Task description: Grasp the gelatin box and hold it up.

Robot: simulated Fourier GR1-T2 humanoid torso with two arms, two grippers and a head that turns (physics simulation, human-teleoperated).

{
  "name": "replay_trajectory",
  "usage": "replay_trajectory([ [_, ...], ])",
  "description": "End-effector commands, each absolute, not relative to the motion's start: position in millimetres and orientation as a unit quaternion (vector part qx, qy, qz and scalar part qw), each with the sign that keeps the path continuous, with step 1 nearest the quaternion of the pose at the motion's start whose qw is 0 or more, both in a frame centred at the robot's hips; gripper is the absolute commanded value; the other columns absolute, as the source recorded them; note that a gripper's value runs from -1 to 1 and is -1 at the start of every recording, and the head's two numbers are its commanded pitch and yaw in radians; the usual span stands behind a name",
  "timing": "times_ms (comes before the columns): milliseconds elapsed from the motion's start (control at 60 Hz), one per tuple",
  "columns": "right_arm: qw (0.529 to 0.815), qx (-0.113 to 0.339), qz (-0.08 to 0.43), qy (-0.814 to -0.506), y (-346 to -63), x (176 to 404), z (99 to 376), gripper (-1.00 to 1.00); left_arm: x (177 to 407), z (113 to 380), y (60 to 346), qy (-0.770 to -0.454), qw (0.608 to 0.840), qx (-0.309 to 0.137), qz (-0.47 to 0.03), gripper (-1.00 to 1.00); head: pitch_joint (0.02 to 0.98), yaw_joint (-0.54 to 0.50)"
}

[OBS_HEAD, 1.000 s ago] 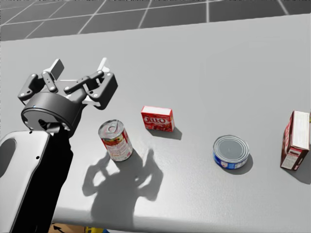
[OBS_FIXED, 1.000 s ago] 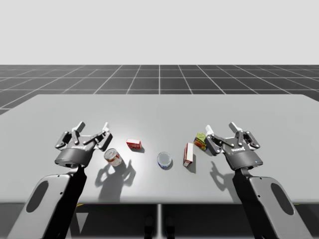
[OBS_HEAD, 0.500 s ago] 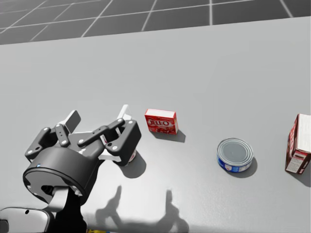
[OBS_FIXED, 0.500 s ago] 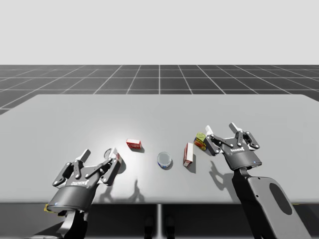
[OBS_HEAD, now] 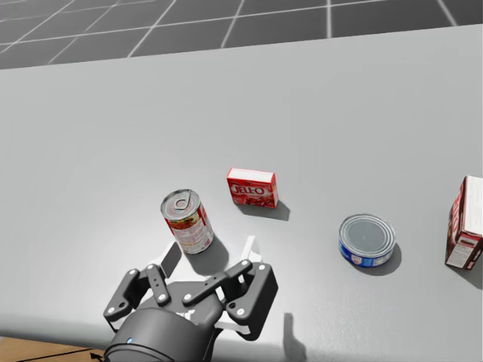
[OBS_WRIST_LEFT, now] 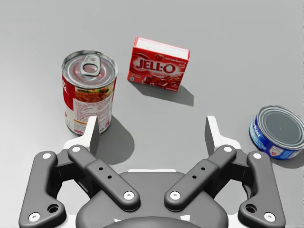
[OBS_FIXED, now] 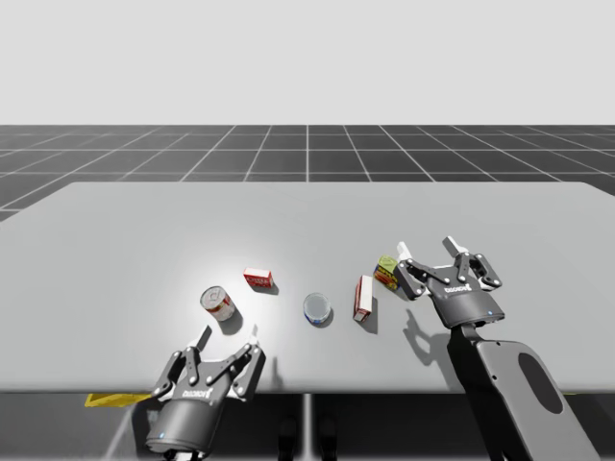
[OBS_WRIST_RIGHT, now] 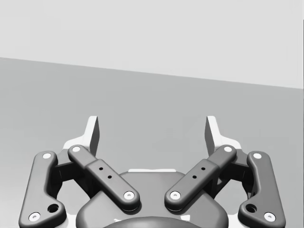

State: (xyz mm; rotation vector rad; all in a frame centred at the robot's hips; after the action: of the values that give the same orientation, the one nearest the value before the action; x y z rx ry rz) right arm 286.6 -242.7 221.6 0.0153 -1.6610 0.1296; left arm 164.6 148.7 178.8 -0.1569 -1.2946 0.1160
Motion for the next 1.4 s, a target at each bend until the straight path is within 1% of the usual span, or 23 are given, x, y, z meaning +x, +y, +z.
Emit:
replay_trajectory([
  [17,0.671,0.005,0.057,-0.739,-243,287,221,-1.0,172,162,138,-0.594,0.799,-0.085,0.049,-1.0,0.794,0.24],
  [150,0.671,0.004,0.058,-0.739,-243,287,221,-1.0,187,155,134,-0.585,0.804,-0.096,0.047,-1.0,0.794,0.24],
  [200,0.671,0.004,0.059,-0.739,-243,287,221,-1.0,193,153,133,-0.586,0.803,-0.097,0.046,-1.0,0.794,0.24],
  [300,0.671,0.004,0.059,-0.739,-243,287,221,-1.0,205,151,130,-0.584,0.805,-0.095,0.045,-1.0,0.794,0.24],
  [383,0.672,0.003,0.06,-0.739,-243,288,221,-1.0,219,149,131,-0.576,0.81,-0.096,0.05,-1.0,0.794,0.23],
  [600,0.671,0.002,0.059,-0.739,-244,288,221,-1.0,239,144,133,-0.564,0.819,-0.091,0.055,-1.0,0.793,0.23],
  [850,0.671,0.001,0.057,-0.739,-244,288,222,-1.0,267,139,134,-0.569,0.818,-0.064,0.051,-1.0,0.787,0.22],
  [1150,0.671,0.0,0.056,-0.739,-245,288,221,-1.0,286,132,134,-0.569,0.821,-0.037,0.033,-1.0,0.788,0.21],
  [1400,0.671,0.0,0.054,-0.74,-246,288,222,-1.0,304,125,134,-0.574,0.818,-0.015,0.022,-1.0,0.785,0.2],
])
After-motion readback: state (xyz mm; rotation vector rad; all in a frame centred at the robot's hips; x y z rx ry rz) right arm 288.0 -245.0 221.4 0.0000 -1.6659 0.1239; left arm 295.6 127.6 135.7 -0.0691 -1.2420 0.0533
